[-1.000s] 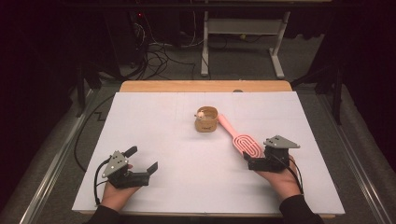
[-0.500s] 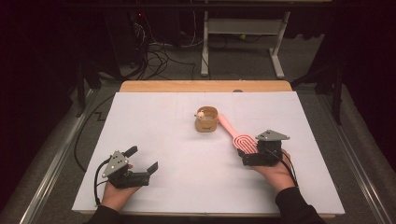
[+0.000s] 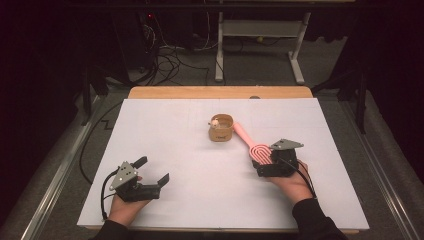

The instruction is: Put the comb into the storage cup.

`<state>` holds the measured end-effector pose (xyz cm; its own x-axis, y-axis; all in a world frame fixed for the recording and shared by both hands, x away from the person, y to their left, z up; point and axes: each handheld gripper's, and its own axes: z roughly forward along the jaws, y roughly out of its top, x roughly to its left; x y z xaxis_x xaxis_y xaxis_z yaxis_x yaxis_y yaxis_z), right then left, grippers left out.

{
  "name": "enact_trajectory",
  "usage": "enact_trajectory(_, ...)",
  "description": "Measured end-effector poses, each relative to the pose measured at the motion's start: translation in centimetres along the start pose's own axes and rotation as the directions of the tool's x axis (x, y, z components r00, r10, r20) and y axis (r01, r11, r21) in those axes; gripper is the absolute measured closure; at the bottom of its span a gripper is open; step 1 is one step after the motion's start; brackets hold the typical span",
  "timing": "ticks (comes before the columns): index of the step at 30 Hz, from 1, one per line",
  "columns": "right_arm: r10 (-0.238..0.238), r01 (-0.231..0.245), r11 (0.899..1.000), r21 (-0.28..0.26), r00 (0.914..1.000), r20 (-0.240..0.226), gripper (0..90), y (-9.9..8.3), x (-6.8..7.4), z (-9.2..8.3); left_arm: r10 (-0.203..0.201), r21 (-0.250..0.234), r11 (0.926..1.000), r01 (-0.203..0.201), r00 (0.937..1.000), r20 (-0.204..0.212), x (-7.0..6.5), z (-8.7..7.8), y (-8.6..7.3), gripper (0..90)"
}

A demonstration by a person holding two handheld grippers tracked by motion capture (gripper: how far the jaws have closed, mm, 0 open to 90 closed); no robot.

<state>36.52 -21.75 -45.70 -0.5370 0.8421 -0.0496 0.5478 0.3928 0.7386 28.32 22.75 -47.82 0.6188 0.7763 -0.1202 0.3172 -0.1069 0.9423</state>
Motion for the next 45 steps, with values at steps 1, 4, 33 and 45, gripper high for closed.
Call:
enact_trajectory(1, 0.000, 0.000, 1.000, 0.001, 1.0000, -0.001, 9.0, 0.0, 0.0, 0.0, 0.000, 0.000, 1.0000, 0.000, 1.0000, 0.000, 0.0, 0.0, 0.0, 0.0)
enact_trajectory(4, -0.001, 0.001, 1.000, 0.009, 1.0000, -0.002, 10.9, 0.0, -0.1, 0.2, 0.000, 0.000, 1.0000, 0.000, 1.0000, 0.000, 0.0, 0.0, 0.0, 0.0)
enact_trajectory(33, 0.012, -0.012, 1.000, 0.027, 0.9999, -0.005, 19.6, -0.2, -0.1, 0.1, -0.001, -0.001, 1.0000, 0.001, 1.0000, -0.001, 0.0, 0.0, 0.0, 0.0)
enact_trajectory(45, 0.016, -0.016, 1.000, 0.020, 0.9997, -0.018, 19.6, -1.7, 0.3, -1.5, 0.000, -0.001, 1.0000, 0.000, 1.0000, -0.001, 0.1, 0.0, 0.0, 0.0)
